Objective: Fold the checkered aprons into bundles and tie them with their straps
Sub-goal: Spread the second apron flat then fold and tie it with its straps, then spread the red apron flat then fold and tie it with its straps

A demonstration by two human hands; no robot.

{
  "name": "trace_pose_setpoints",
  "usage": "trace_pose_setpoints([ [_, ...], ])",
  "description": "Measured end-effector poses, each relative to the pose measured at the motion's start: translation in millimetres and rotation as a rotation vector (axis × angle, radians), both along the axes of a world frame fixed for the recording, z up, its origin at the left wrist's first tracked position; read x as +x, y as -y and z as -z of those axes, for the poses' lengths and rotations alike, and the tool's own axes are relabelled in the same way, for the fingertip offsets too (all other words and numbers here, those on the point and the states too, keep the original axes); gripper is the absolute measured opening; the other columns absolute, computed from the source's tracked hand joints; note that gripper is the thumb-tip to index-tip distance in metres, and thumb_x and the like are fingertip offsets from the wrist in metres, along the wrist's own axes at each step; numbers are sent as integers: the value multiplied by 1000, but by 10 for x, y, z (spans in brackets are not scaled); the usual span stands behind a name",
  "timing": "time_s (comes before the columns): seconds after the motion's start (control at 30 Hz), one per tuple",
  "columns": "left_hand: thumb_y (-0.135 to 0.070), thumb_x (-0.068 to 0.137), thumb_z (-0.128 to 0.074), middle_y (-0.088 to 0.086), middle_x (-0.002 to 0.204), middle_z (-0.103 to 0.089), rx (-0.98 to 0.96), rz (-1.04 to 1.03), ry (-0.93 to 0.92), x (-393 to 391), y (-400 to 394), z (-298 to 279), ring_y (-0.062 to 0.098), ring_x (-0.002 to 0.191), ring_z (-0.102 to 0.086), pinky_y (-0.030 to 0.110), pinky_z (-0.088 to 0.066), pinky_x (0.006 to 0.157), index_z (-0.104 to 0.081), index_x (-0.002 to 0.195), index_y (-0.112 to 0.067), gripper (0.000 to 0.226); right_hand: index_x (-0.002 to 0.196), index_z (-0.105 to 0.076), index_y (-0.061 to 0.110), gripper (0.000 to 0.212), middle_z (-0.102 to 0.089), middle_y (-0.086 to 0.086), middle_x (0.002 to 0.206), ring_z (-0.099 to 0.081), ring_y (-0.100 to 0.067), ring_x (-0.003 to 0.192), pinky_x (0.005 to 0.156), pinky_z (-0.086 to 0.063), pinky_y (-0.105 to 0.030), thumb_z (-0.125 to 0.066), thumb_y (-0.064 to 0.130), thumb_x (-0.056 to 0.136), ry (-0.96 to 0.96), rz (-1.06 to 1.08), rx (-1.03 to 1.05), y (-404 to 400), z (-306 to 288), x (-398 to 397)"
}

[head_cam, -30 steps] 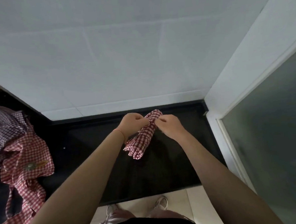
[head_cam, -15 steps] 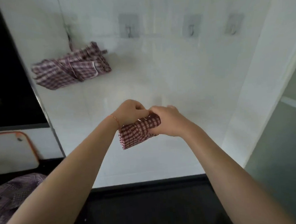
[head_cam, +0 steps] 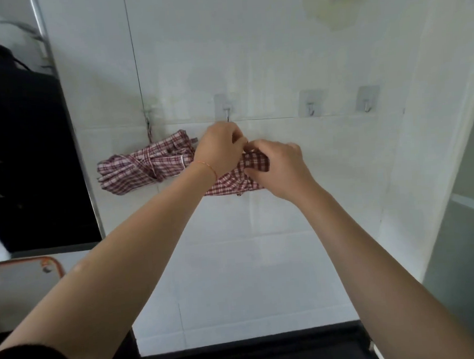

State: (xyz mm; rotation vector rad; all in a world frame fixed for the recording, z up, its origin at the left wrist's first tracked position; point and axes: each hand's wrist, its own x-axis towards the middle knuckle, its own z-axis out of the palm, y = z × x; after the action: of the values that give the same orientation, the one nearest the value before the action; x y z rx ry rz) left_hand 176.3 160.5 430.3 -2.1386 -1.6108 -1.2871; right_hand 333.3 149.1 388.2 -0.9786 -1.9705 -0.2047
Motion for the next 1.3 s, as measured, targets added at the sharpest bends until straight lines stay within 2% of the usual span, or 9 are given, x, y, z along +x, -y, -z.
trace_pose_setpoints([
  [0.1, -23, 95, -60, 3, 92, -70, 127, -63, 72, -14, -25, -164, 20, 85, -62, 27, -44, 73, -73, 90, -11, 18, 125, -63, 28, 43, -70, 10, 114, -61, -15, 109, 94, -28, -35, -70, 33, 84, 14, 16, 60, -91, -257, -71],
  [0.23, -25, 95, -60, 3, 93, -71, 220, -164, 160, -51, -71, -336, 17, 83, -60, 24, -40, 71, -73, 93, -11, 19, 125, -64, 36, 41, -69, 8, 101, -59, -16, 103, 92, -26, -36, -62, 35, 84, 50, 33, 96, -177, -514, -171],
  [0.4, -23, 94, -63, 5, 91, -74, 82, -193, 218, -48, -172, -415, 20, 84, -66, 27, -51, 73, -77, 87, -10, 21, 128, -63, 38, 42, -66, 3, 97, -58, -20, 103, 95, -25, -40, -61, 36, 86, 129, 65, 47, -218, -614, -194],
  [0.53, -24, 93, -64, 7, 89, -74, 12, -160, 253, -59, -228, -377, 21, 85, -65, 23, -45, 73, -78, 84, -11, 21, 128, -63, 36, 42, -67, 4, 103, -57, -21, 108, 99, -26, -41, -61, 36, 86, 146, 46, -3, -254, -565, -150],
  [0.87, -22, 94, -61, -4, 88, -67, 72, -168, 312, -102, -223, -353, 12, 81, -59, 21, -43, 72, -75, 89, -15, 16, 113, -68, 35, 30, -56, 7, 85, -55, -19, 98, 91, -24, -38, -59, 38, 84, 189, 65, 31, -345, -637, -234],
  [1.03, -23, 94, -58, 0, 86, -68, 59, -178, 384, -104, -249, -363, 17, 80, -61, 28, -52, 73, -73, 87, -13, 19, 120, -65, 39, 37, -45, 15, 77, -53, -17, 100, 88, -21, -36, -59, 36, 84, 224, 61, 38, -326, -710, -269],
  [1.17, -26, 97, -60, 6, 82, -70, -62, -133, 368, -172, -281, -379, 19, 73, -60, 25, -49, 65, -75, 83, -8, 27, 123, -65, 39, 38, -56, 12, 92, -53, -18, 107, 93, -24, -40, -60, 39, 85, 247, 56, -25, -348, -681, -262],
  [1.3, -21, 96, -59, 2, 81, -70, -53, -187, 315, -148, -259, -337, 18, 74, -62, 22, -43, 56, -70, 74, -18, 25, 120, -66, 34, 35, -60, 7, 95, -54, -19, 107, 92, -25, -40, -59, 40, 87, 230, 58, -29, -366, -628, -259],
])
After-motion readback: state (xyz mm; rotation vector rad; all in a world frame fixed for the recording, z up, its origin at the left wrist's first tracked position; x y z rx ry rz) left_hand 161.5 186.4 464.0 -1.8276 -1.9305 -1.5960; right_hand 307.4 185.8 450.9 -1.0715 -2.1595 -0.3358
